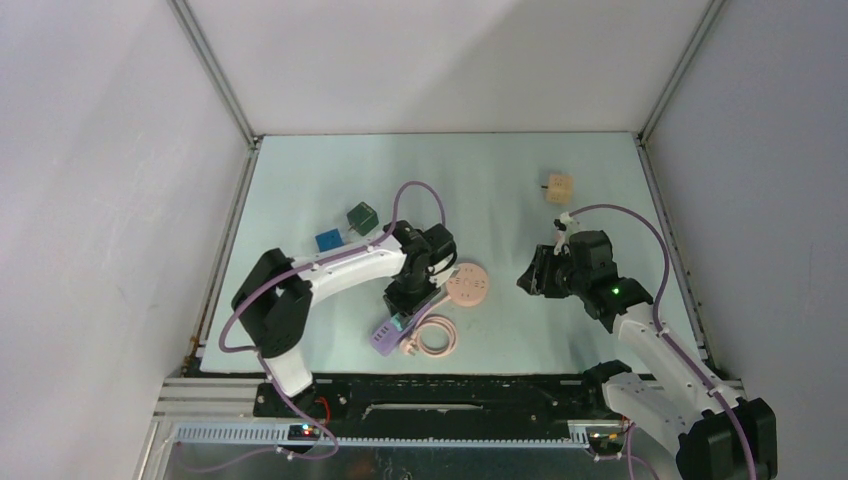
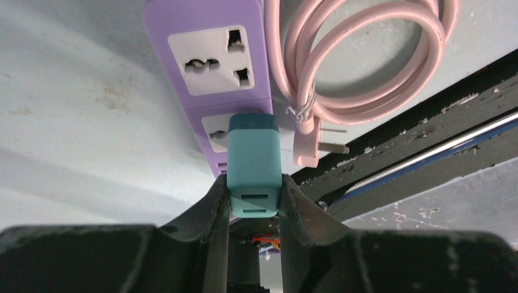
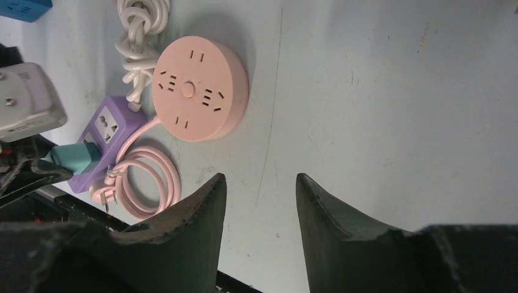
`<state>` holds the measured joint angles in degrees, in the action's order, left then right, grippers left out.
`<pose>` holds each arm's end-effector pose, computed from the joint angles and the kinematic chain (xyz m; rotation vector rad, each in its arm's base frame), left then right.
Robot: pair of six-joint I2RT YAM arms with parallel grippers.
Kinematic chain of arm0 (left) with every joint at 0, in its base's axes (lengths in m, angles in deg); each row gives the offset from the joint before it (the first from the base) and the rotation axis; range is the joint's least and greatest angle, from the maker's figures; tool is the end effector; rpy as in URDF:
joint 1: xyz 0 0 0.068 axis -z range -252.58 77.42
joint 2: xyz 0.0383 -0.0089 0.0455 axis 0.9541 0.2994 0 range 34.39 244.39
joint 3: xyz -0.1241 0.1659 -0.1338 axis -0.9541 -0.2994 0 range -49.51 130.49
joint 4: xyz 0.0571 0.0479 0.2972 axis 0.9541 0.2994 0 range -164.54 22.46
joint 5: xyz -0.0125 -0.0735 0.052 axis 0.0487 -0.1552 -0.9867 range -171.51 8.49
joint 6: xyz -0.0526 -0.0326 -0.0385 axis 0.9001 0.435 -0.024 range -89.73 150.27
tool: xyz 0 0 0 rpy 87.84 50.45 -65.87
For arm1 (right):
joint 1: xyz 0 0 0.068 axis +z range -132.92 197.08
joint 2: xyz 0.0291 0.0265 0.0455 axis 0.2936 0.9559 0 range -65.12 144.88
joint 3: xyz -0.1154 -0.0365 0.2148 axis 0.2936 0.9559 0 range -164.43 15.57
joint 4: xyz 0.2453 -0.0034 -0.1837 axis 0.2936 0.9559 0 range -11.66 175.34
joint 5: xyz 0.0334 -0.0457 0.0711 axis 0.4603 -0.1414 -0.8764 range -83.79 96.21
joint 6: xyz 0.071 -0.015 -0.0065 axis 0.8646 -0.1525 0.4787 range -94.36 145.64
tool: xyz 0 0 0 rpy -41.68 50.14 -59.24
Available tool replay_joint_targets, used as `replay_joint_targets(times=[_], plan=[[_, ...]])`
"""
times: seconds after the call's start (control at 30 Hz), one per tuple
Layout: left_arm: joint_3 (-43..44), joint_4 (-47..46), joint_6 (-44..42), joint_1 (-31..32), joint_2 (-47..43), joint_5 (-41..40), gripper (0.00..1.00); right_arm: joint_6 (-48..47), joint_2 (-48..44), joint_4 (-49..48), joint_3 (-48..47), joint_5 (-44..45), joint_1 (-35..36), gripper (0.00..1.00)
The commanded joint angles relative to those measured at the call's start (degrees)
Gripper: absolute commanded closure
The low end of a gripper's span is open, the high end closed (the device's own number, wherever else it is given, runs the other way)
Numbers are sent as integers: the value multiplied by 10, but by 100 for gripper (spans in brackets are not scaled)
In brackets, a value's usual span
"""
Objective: Insert the plug
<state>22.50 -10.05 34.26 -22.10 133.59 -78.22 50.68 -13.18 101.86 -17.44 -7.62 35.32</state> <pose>0.2146 -0.2656 0.1327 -1.2177 -2.8385 0.0583 0.2503 0.0977 0.1721 0.0141 2.3780 0.6533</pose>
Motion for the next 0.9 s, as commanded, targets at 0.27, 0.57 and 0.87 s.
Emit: replay_joint_targets(times=[0.27,0.57,0.87], plan=[[-42,-108,9,16,98,-1,100,3,-7,-8,0,-8,-3,52],[-25,-90,10,17,14,-64,58,5,-23,-6,0,-9,-6,51],[-9,-167,11,16,-151,-115,0,9,-33,1,0,-9,-6,51]])
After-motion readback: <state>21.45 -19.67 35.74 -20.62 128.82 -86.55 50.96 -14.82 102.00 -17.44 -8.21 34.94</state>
